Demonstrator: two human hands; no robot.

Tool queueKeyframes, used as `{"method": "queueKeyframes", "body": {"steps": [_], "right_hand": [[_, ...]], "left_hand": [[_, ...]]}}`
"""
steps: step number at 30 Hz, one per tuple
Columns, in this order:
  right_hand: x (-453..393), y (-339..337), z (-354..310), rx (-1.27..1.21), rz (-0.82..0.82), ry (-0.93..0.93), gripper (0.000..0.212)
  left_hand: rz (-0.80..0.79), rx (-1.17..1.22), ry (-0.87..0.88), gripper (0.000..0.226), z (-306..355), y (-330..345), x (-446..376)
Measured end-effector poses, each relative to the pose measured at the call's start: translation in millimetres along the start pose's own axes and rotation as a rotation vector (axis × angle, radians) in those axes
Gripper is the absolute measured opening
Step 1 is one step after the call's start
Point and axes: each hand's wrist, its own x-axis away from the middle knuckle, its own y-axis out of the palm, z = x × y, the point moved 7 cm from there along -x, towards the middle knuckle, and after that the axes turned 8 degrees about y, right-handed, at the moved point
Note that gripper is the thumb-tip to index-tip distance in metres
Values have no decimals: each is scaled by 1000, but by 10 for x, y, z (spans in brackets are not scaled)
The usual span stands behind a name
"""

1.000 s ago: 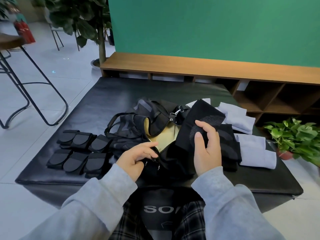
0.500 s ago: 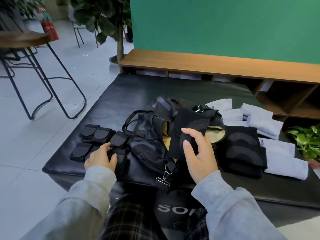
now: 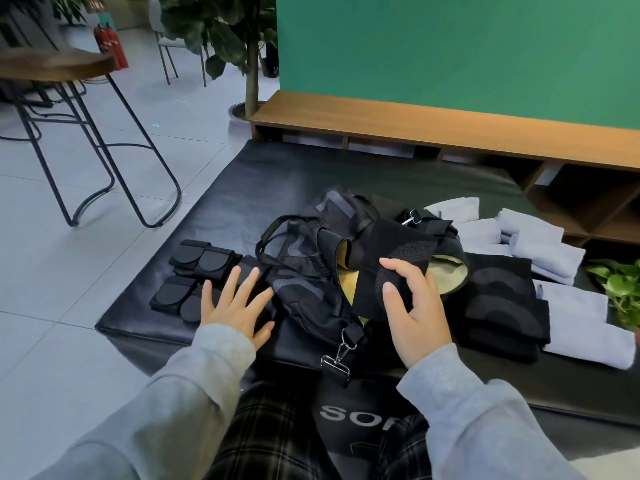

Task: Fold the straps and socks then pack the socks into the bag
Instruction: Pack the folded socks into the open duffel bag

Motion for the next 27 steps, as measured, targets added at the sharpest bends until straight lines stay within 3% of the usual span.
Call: {"method": "queueKeyframes", "body": {"steps": [5,7,23,25,27], "right_hand": [[-16,6,41,-16,3,20,41],[-18,10,54,-13,4,27,41],[-53,-94,147,7,41,36,41],[-55,-166,167,7,73,39,42],[-65,-234,211,19,98,51,41]], "left_hand": [[-324,-33,-107,53,-98,112,-145],[-364,26,-135,53,-104,144,-160],[-329,137,-186,52,-310,134,-291],[-246,94,-165,51,-265,67,-299],[-33,102,-92,52,-153,-39,-316]]}}
